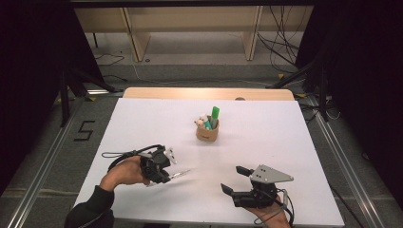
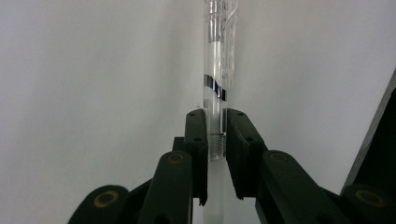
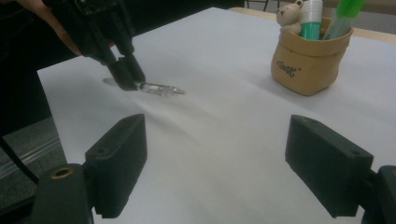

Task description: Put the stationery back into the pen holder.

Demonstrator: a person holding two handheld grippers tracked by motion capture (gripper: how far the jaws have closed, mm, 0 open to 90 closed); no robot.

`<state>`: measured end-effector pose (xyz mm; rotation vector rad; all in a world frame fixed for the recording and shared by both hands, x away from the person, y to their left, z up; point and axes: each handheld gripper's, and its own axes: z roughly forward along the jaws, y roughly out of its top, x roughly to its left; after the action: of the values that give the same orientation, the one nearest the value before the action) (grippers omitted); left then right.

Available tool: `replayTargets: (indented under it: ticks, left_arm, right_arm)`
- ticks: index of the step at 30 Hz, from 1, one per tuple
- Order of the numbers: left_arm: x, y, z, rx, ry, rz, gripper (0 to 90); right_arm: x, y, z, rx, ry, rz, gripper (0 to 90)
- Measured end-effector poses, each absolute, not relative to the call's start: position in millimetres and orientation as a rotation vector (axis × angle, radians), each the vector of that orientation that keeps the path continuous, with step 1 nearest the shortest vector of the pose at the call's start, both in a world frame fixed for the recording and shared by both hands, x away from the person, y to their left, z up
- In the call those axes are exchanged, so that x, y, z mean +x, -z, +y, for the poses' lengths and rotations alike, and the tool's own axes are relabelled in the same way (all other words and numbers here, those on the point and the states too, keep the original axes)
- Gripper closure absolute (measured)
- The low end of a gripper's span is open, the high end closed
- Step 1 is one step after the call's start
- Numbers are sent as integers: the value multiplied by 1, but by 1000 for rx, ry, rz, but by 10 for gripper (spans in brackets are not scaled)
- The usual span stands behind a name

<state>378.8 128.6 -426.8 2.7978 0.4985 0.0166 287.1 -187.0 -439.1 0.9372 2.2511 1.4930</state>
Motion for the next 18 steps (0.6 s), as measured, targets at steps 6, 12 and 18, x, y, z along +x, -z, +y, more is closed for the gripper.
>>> replayTargets:
  ticks: [6,12,18]
  left_arm:
    - [381,418,104,2809,-11,433,792]
    - [378,419,89,2811,14,382,792]
    - [370,420,80,2846,40,352,792]
  right_arm:
    - [284,439,-181,887,-1461,2259,217]
    - [279,439,-175,825,-1414,2266,217]
    - [275,441,-164,753,-1354,2282,218]
